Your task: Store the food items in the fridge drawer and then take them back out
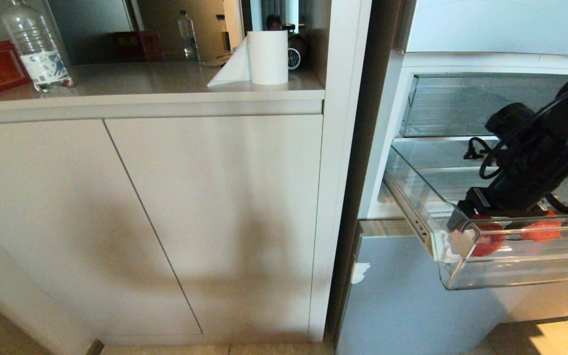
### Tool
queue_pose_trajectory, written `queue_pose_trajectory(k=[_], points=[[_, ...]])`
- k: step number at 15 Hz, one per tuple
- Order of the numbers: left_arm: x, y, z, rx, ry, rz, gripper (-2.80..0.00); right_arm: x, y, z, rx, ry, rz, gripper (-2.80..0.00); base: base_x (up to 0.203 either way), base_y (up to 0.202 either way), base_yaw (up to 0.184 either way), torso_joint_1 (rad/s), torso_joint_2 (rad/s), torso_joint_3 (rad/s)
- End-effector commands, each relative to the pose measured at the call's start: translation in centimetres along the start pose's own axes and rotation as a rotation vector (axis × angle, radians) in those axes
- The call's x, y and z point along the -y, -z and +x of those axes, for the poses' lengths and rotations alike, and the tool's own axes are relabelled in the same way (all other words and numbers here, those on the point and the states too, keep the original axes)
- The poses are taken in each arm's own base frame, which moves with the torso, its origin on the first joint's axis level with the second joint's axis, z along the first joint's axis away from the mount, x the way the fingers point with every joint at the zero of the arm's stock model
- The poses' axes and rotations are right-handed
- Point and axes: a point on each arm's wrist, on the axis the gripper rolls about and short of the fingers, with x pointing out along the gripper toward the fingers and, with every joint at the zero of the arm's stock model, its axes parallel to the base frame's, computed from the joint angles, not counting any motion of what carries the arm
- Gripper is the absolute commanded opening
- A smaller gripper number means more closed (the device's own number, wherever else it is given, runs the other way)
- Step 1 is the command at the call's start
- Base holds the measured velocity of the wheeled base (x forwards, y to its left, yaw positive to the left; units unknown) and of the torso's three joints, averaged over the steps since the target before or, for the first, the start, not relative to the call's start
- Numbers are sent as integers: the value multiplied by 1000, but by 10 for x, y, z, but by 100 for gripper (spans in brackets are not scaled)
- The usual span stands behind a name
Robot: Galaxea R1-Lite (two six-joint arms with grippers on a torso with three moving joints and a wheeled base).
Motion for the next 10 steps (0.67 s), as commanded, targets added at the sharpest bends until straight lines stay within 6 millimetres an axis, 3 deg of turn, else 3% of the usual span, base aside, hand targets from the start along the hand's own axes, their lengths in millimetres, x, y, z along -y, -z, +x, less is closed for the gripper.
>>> queue_pose_trajectory(k=[1,2,3,10], points=[[0,0,0,-3,0,0,-280,0,-1,7,-24,1,-1,0,0,0,0,0,0,0],[0,0,0,-3,0,0,-280,0,-1,7,-24,1,-11,0,0,0,0,0,0,0],[0,0,0,-3,0,0,-280,0,-1,7,-26,1,-17,-280,0,0,0,0,0,0],[0,0,0,-3,0,0,-280,0,-6,5,31,-3,-12,-280,0,0,0,0,0,0]])
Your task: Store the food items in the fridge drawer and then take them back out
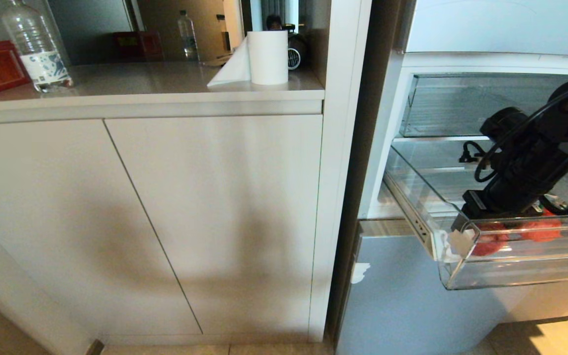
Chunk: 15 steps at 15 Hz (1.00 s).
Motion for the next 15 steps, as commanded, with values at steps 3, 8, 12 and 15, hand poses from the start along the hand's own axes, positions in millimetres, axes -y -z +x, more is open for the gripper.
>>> queue_pose_trajectory(k=[3,8,12,15], points=[[0,0,0,-3,0,0,-280,-1,-11,-12,161,-17,28,-280,0,0,0,0,0,0],[0,0,0,-3,0,0,-280,-3,-1,-59,318,-35,32,-280,0,0,0,0,0,0],[0,0,0,-3,0,0,-280,-3,31,-123,473,-53,26,-280,0,0,0,0,0,0],[0,0,0,-3,0,0,-280,-2,62,-163,569,-85,17,-280,0,0,0,0,0,0]])
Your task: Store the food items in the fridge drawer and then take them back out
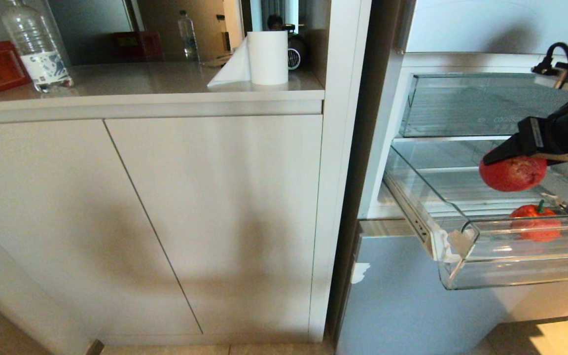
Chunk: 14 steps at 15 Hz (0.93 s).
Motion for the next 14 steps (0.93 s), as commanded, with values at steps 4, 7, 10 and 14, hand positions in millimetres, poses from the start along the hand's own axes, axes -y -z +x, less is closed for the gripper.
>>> queue_pose_trajectory(k=[4,7,10,14], points=[[0,0,0,-3,0,0,-280,-2,50,-115,184,-38,-14,-280,0,0,0,0,0,0],[0,0,0,-3,-1,0,-280,3,110,-150,218,-48,-20,-280,0,0,0,0,0,0],[0,0,0,-3,0,0,-280,9,160,-149,279,-62,-34,-280,0,0,0,0,0,0],[0,0,0,-3,0,0,-280,13,191,-147,387,-63,-105,-280,-1,5,-150,3,1,5]])
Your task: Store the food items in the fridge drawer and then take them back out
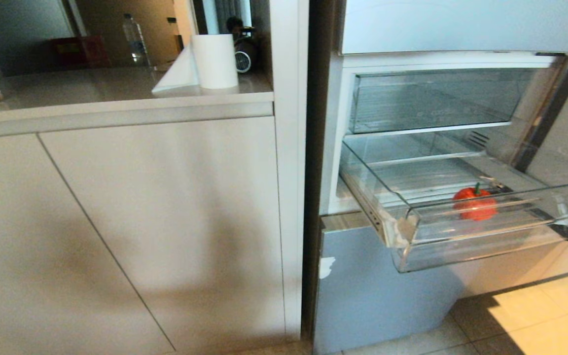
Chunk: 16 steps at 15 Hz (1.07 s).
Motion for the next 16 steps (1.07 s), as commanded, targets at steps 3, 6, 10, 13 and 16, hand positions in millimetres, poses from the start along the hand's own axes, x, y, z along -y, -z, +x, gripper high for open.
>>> queue_pose_trajectory(k=[3,6,10,13,16], points=[[0,0,0,-3,-2,0,-280,-1,19,-19,49,-4,-29,-280,-1,7,-175,4,3,1],[0,0,0,-3,0,0,-280,0,28,-20,36,-3,-30,-280,0,8,-178,2,1,4],[0,0,0,-3,0,0,-280,2,38,-10,21,-1,-26,-280,1,8,-178,4,3,2],[0,0,0,-3,0,0,-280,3,45,3,34,4,-23,-280,2,10,-176,1,3,3],[0,0,0,-3,0,0,-280,8,44,25,47,71,-19,-280,-2,5,-163,3,1,-1]])
